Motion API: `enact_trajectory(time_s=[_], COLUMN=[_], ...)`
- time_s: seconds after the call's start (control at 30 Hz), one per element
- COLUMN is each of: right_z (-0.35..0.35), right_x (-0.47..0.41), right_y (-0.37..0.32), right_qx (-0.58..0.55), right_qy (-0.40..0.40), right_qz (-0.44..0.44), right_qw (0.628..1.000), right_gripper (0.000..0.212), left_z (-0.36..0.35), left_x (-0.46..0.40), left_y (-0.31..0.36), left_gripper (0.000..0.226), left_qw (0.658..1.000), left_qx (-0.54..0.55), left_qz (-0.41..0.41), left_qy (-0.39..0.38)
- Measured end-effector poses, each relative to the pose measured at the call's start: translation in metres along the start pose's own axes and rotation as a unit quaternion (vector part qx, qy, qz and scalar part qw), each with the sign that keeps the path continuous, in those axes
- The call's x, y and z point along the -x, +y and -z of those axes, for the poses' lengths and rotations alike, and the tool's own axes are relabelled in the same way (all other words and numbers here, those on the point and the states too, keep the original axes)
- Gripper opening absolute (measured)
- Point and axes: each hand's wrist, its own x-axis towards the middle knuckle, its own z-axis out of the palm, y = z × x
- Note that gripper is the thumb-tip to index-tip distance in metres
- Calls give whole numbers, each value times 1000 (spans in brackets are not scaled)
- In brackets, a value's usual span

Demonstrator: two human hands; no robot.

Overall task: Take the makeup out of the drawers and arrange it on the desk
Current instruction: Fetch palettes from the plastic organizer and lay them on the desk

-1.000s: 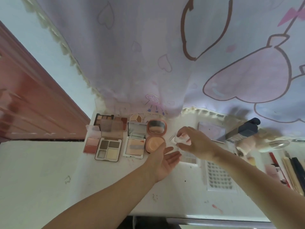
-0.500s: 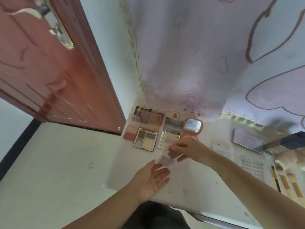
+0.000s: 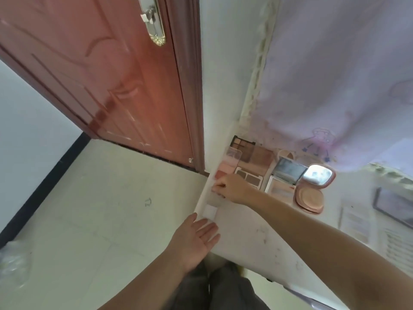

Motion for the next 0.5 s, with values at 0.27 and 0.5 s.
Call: enact_trajectory(time_s=[0.27, 0.5], right_z=[6, 43], right_x=[14, 117], right_y=[-3, 59], right_qx=[143, 111], right_qy=[71, 199], right_qz=[-3, -88], right_qw=[987, 970], right_gripper=[26, 21], left_z=[2, -43], left_x=[-8, -14], left_y=[8, -48], left_gripper=[41, 31], left_qw=[999, 973], left_qx=[-35, -198], left_qz=[27, 102], left_qy=[-17, -62])
